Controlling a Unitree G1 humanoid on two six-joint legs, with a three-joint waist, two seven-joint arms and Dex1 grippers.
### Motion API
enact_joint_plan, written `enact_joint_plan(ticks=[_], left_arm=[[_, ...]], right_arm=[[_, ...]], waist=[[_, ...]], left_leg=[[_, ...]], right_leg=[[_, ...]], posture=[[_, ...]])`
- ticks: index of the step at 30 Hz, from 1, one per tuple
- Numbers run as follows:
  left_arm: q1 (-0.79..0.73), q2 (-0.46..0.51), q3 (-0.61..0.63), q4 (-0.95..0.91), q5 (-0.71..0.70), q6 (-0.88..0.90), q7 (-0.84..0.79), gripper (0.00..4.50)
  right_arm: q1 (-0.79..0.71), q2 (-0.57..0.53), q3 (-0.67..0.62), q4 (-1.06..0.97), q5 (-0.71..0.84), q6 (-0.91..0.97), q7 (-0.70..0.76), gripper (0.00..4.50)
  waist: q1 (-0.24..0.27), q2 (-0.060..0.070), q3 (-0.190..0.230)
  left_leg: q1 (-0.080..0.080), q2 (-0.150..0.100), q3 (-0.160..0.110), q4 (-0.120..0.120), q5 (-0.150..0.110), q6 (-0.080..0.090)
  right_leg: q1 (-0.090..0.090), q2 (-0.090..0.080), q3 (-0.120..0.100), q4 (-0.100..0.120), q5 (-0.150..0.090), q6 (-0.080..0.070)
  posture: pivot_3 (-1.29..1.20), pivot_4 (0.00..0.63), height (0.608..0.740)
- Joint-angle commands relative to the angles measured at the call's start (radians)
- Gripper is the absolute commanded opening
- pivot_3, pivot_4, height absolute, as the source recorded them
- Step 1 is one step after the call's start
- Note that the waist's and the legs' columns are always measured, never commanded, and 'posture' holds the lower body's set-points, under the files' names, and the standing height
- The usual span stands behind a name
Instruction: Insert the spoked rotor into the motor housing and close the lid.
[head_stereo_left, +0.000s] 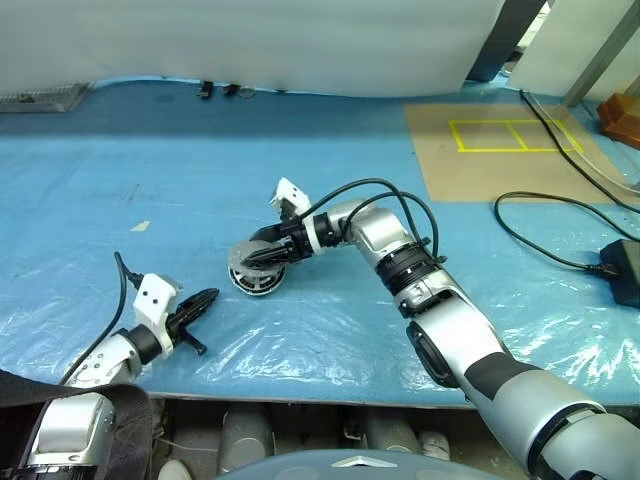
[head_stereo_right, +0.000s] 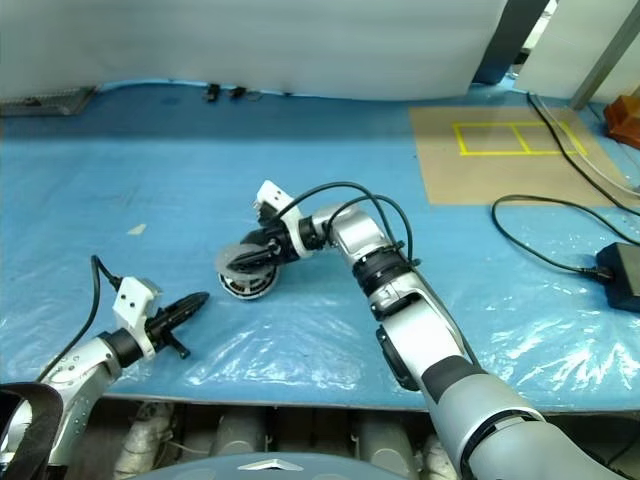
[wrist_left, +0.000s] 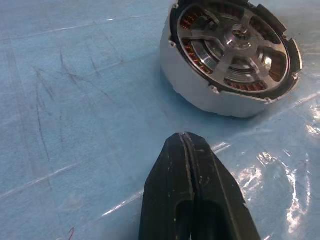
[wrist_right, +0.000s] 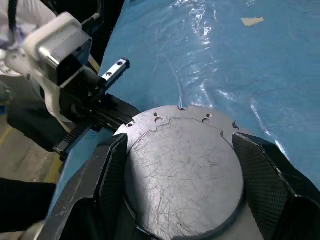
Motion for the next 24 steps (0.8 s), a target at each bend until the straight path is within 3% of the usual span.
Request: enact_joint_plan(ticks=[1,24], left_arm=[[0.008,0.001,0.008,-0.031,0.001,-0.014,0.003,0.00],[-0.005,0.002,-0.001,-0.031,0.000,-0.007,0.007,0.00]], right_arm=[[0.009,0.007,0.040,-0.008,-0.040,-0.094,0.000,2.95],[0.122,0.032,0.117,0.044,-0.185,-0.202,-0.145,2.95]], waist=[[0.000,0.000,0.000],[-0.003,0.001,-0.001]], left_leg=[[0.000,0.000,0.000,0.000,0.000,0.000],[0.009,0.000,0.000,0.000,0.000,0.000]], right_leg=[[0.000,0.000,0.000,0.000,0.000,0.000],[0.006,0.000,0.001,0.003,0.000,0.000]], posture=[[0.00,0.150,0.740],[0.00,0.150,0.740]])
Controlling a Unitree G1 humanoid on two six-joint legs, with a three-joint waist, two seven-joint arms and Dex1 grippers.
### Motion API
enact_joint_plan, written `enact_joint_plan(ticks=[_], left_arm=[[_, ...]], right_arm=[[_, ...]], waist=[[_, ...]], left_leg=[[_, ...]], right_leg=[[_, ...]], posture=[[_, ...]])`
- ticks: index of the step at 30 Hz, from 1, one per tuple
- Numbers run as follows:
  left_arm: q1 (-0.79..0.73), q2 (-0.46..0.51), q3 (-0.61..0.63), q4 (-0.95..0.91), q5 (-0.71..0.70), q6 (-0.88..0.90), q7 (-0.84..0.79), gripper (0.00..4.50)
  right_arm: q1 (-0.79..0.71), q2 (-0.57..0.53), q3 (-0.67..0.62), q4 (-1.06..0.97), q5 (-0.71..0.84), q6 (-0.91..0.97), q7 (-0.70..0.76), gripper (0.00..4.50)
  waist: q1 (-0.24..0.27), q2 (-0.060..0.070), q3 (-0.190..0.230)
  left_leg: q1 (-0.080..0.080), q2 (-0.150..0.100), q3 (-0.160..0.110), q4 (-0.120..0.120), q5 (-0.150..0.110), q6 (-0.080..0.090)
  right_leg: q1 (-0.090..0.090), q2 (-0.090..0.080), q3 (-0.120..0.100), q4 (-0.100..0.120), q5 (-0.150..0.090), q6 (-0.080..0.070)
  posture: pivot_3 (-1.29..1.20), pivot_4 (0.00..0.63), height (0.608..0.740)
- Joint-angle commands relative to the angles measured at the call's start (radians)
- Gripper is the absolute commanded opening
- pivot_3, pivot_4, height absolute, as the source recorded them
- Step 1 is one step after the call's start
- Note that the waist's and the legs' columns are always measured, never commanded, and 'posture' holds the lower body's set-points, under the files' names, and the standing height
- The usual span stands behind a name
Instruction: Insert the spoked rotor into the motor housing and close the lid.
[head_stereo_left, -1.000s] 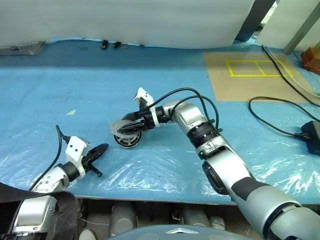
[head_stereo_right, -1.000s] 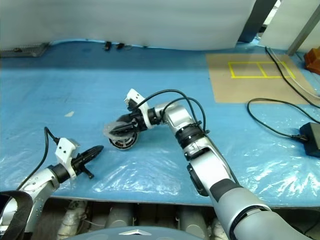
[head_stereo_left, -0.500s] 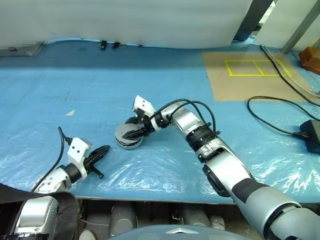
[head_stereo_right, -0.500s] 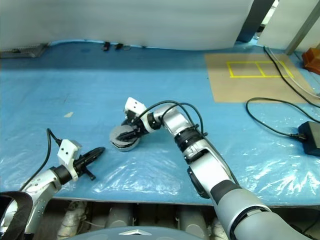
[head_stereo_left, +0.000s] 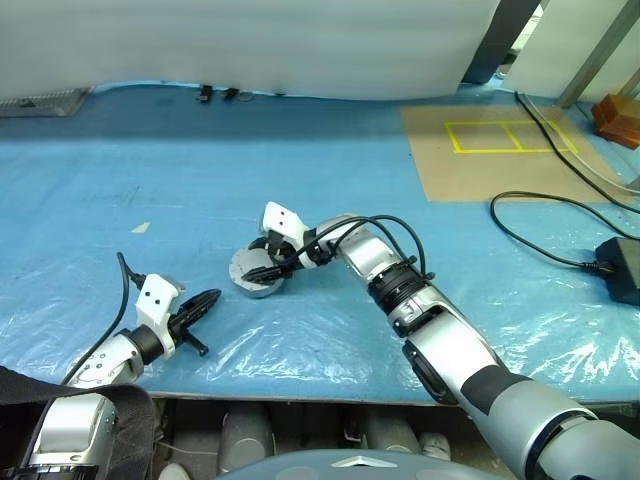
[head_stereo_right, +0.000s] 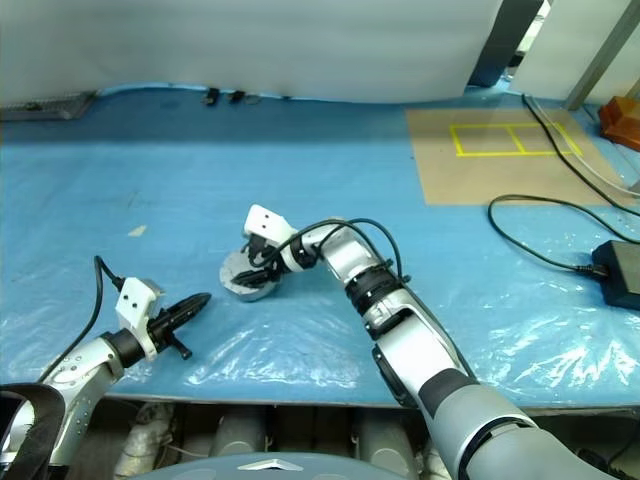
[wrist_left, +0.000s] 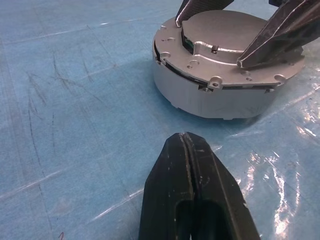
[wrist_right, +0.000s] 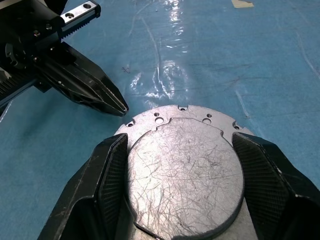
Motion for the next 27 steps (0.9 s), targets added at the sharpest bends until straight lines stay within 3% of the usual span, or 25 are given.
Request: enact_joint_plan(ticks=[1,16,27], left_arm=[[-0.002,0.001,0.006,-0.032,0.000,-0.008,0.005,0.00],[-0.026,-0.012,0.026,-0.055,-0.035,-0.037,0.000,0.00],[-0.015,-0.009,0.071,-0.088,-0.094,-0.081,-0.044,0.00]], right_arm=[[0.039,0.005,0.036,0.030,-0.036,0.029,-0.016,2.95],[0.045,0.020,0.018,0.060,-0.052,-0.010,-0.125,2.95],[0.040,0.035,0.002,0.075,-0.026,0.046,-0.115,2.95]], waist=[[0.000,0.000,0.000],[-0.001,0.001,-0.001],[-0.001,0.002,-0.001]], left_leg=[[0.001,0.000,0.000,0.000,0.000,0.000],[0.007,0.000,-0.001,-0.001,0.000,0.000],[0.008,0.000,-0.001,-0.001,0.000,0.000]], right_leg=[[0.000,0.000,0.000,0.000,0.000,0.000],[0.003,0.000,0.002,0.002,-0.003,0.006],[0.003,0.000,0.003,0.003,-0.004,0.006]], posture=[[0.00,0.150,0.740],[0.00,0.150,0.740],[0.00,0.150,0.740]])
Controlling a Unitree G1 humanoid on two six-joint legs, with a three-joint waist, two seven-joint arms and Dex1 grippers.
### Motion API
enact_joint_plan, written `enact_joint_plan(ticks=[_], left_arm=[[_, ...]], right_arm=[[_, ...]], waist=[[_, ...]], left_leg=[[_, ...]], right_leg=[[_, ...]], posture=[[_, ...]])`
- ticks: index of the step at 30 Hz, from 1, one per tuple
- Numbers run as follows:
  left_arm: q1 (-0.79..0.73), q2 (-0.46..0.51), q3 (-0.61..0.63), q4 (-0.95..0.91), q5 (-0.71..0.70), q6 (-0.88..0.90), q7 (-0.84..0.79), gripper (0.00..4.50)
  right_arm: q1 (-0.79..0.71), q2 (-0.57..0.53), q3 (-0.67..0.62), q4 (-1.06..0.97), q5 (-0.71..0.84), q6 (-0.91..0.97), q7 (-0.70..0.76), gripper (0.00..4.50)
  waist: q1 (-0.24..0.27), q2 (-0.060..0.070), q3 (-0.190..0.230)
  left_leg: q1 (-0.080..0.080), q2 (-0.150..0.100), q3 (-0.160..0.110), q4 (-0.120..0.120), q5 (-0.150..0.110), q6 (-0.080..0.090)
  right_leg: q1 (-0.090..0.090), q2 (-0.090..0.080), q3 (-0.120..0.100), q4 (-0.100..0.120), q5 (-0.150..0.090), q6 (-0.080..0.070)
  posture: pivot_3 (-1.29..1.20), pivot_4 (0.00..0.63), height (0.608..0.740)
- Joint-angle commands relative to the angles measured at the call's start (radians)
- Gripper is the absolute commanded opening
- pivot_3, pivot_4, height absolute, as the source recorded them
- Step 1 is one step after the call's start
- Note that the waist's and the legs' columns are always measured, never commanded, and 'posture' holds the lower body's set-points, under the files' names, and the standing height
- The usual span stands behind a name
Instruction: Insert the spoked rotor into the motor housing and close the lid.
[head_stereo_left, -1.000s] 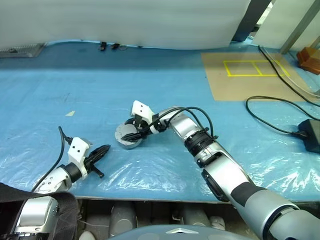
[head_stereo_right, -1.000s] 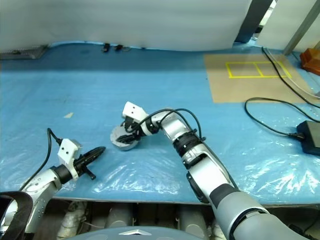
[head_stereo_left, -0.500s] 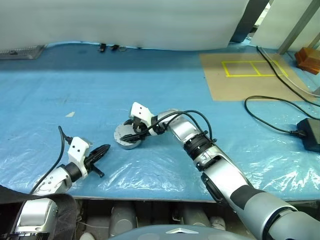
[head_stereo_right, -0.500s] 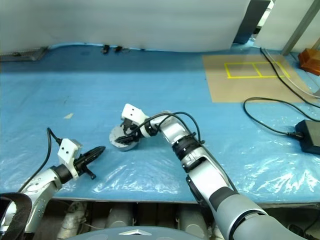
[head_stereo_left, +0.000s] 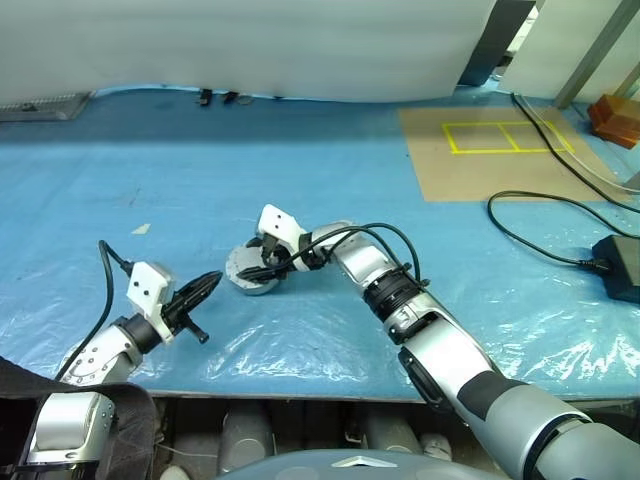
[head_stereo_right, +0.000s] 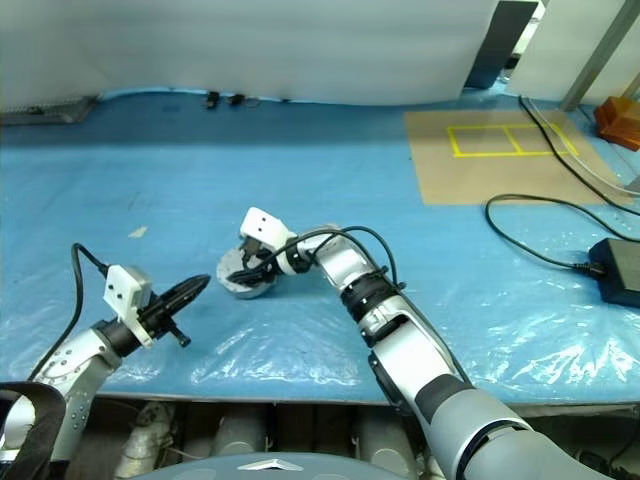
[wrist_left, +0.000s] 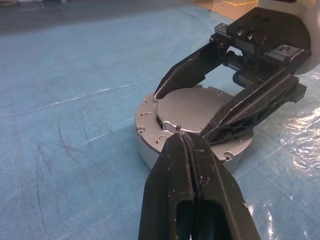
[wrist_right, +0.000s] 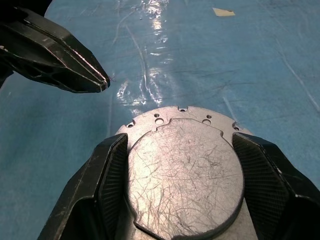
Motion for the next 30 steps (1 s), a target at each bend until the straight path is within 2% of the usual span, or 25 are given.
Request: enact_joint_plan(ticks=[1,4,13,26,30], left_arm=[[0.003,0.010,0.028,-0.029,-0.011,-0.029,-0.011,0.00],[0.003,0.010,0.027,-0.027,-0.008,-0.031,-0.012,0.00],[-0.001,0.007,0.014,-0.019,0.001,-0.030,-0.011,0.00],[-0.010,0.002,0.006,-0.011,0.010,-0.031,-0.009,0.00],[-0.018,0.000,0.001,-0.006,0.015,-0.034,-0.008,0.00]], right_arm=[[0.014,0.008,0.004,0.060,-0.012,0.074,-0.010,2.95],[0.007,0.021,-0.025,0.055,0.012,0.121,-0.008,2.95],[0.004,0.030,-0.029,0.077,-0.016,0.105,-0.076,2.95],[0.014,0.006,0.040,0.110,-0.095,-0.021,-0.135,2.95],[0.023,-0.004,0.076,0.110,-0.118,-0.048,-0.109,2.95]], waist=[[0.000,0.000,0.000],[0.000,0.000,0.000],[-0.001,0.001,0.000],[0.000,0.002,0.001],[0.000,0.003,0.001]], left_leg=[[0.000,0.000,0.000,0.000,0.000,0.000],[0.000,0.000,0.000,0.000,0.000,0.000],[0.000,0.000,0.000,-0.001,0.000,0.000],[0.000,0.000,0.000,-0.002,0.000,0.000],[0.000,0.000,0.000,-0.002,0.000,0.000]], right_leg=[[0.000,0.000,0.000,0.000,0.000,0.000],[0.000,0.000,0.000,0.000,0.000,0.000],[-0.001,0.000,0.001,-0.001,0.000,0.000],[-0.001,0.000,0.001,-0.001,0.000,0.000],[-0.001,0.000,0.001,-0.001,0.000,0.000]], posture=[[0.00,0.150,0.740],[0.00,0.150,0.740],[0.00,0.150,0.740],[0.00,0.150,0.740],[0.00,0.150,0.740]])
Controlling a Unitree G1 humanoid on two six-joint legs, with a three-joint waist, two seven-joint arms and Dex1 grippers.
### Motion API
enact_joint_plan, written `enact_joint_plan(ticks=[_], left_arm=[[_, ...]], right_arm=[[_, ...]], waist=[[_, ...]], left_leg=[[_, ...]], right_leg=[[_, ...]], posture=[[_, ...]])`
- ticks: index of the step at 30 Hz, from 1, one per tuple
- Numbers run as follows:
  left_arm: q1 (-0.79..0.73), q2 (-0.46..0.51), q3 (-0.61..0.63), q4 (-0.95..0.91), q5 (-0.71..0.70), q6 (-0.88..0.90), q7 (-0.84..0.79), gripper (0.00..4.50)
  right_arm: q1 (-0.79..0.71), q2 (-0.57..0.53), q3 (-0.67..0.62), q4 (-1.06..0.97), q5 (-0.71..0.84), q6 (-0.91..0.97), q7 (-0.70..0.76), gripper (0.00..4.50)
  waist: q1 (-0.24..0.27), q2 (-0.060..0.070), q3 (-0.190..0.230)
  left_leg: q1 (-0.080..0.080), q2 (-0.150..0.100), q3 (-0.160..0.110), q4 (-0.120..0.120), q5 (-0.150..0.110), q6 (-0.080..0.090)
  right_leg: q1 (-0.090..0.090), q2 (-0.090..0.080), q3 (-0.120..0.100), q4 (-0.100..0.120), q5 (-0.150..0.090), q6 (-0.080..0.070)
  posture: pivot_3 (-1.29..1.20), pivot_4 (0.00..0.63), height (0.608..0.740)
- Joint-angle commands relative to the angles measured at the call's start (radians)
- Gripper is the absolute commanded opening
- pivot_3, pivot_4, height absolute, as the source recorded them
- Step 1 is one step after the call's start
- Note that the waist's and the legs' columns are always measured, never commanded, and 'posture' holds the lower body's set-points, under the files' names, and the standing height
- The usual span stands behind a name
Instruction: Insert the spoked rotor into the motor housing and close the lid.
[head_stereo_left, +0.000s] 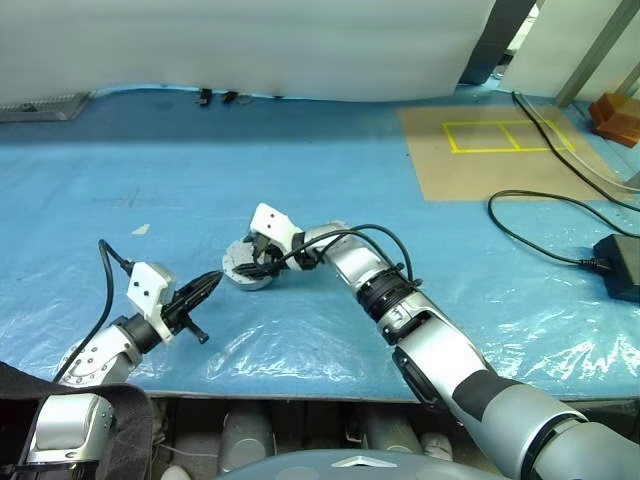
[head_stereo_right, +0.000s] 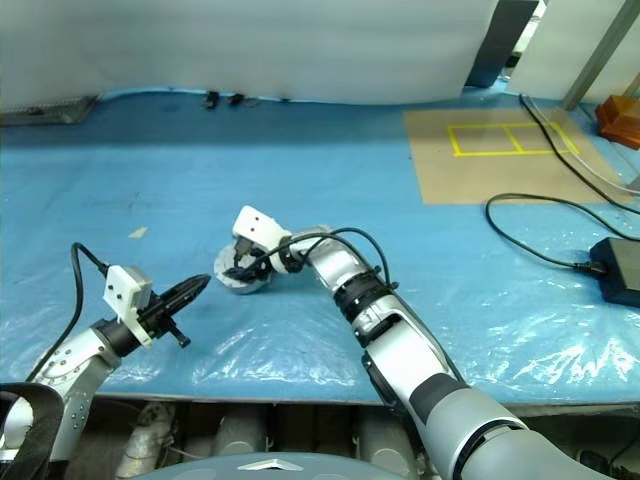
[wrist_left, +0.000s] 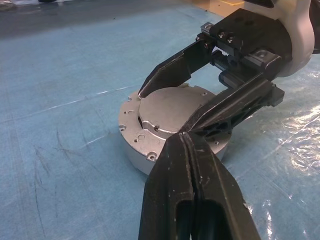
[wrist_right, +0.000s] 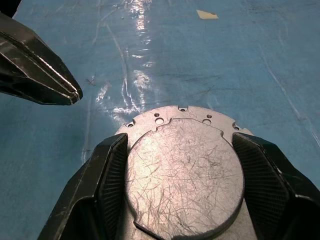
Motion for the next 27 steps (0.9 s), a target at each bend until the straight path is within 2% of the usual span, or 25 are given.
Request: enact_joint_plan(ticks=[1,15,17,25,27], left_arm=[[-0.017,-0.001,0.004,-0.008,0.005,-0.024,0.003,0.00],[-0.257,0.023,-0.116,0.171,0.161,-0.023,0.019,0.00],[-0.277,0.044,-0.156,0.195,0.200,-0.008,0.006,0.00],[-0.303,0.101,-0.235,0.218,0.243,0.044,-0.058,0.00],[-0.308,0.106,-0.242,0.222,0.245,0.045,-0.064,0.00]], right_arm=[[0.039,-0.028,0.051,0.071,-0.069,0.021,-0.006,2.95],[0.039,-0.024,0.048,0.043,-0.059,0.033,0.028,2.95],[0.043,-0.027,0.048,0.033,-0.059,0.037,0.031,2.95],[0.057,-0.042,0.048,-0.009,-0.054,0.050,0.038,2.95],[0.056,-0.044,0.043,-0.012,-0.049,0.050,0.033,3.71]], waist=[[0.000,0.001,0.000],[-0.002,0.003,-0.001],[-0.002,0.003,-0.001],[0.001,0.006,-0.003],[0.001,0.007,-0.003]], left_leg=[[0.000,0.000,0.000,0.000,0.000,0.000],[-0.002,0.000,0.001,-0.003,0.000,0.000],[-0.002,0.000,0.001,-0.004,0.000,0.000],[-0.002,-0.001,0.001,-0.006,0.000,0.000],[-0.002,-0.001,0.001,-0.006,0.000,0.000]], right_leg=[[0.000,0.000,0.000,0.000,0.000,0.000],[0.000,0.000,0.000,-0.005,0.000,0.000],[0.000,0.000,0.000,-0.006,0.003,-0.005],[0.000,-0.001,0.000,-0.008,0.001,-0.003],[0.000,-0.001,0.000,-0.008,0.001,-0.002]], posture=[[0.00,0.150,0.740],[0.00,0.150,0.740],[0.00,0.150,0.740],[0.00,0.150,0.740],[0.00,0.150,0.740]])
